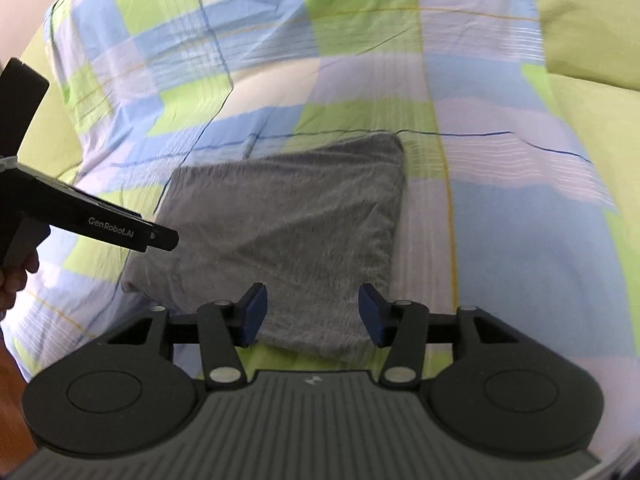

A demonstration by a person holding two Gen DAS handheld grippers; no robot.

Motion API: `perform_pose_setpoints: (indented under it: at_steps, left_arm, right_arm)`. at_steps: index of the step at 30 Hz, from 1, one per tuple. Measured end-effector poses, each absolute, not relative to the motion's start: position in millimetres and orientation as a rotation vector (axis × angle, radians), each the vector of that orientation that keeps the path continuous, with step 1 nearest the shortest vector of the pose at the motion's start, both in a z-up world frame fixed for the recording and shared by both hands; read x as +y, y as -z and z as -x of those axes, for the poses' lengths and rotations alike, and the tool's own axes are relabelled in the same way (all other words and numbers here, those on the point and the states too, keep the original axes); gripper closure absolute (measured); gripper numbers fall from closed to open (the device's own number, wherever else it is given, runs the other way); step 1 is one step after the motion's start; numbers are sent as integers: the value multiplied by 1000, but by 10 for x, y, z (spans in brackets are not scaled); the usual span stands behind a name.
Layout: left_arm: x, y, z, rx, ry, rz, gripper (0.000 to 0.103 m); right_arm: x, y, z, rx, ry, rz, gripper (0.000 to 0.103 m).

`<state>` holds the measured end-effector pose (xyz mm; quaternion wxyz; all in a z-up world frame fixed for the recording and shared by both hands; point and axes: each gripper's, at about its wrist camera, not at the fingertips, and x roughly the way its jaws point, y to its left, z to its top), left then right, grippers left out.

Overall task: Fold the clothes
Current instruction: 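Fold the pants over with both grippers, then open both and flatten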

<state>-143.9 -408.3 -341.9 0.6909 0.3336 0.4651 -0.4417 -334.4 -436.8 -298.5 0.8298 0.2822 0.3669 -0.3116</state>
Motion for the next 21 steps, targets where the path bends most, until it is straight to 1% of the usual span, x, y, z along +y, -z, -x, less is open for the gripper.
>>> perform_pose_setpoints:
  at_steps: [2,3,4,5,7,9,12,14,15,18,19,20,21]
  left_arm:
    - [-3929,3312,1454,1052,983,-714,37]
    - [-3848,3291,1469,1057,982,-698,28]
    - [-3713,3256,1498,1064,980,-676,24]
    - [-3601,3228,1521,1070,978,-659,24]
    - [-3406,3228,1559,1105,960,-653,24]
    - [-3251,3236,1573,1139,951,-649,24]
    - [-3060,3281,1441,1172,934,-670,24]
    - [-3027,3306,1301,1179,915,-670,24]
    - [-3032,3322,1229,1190,910,-660,23]
    - [-3095,3395,898,1260,901,-597,23]
    - [-3121,3424,788,1287,898,-571,23]
    - [-3153,3459,697,1317,894,-539,23]
    - [-3175,3488,641,1341,892,-513,23]
  right_arm:
    - [-4320,2910,3346,776,692,-605,51]
    - [-4285,2876,3352,776,708,-604,47]
    - [-4237,2839,3358,775,727,-602,41]
    - [-4166,2783,3367,771,753,-602,39]
    - [-4038,2689,3389,751,791,-609,19]
    - [-3874,2616,3390,735,803,-585,13]
    - [-3633,2545,3337,730,785,-501,14]
    - [-3430,2544,3185,758,713,-342,18]
    - [-3349,2582,3089,786,672,-263,21]
    - [-3163,2786,2783,844,540,-55,24]
    - [-3105,2871,2672,856,492,15,35]
    - [-3046,2957,2560,867,443,86,42]
    - [-3012,3047,2452,879,409,148,48]
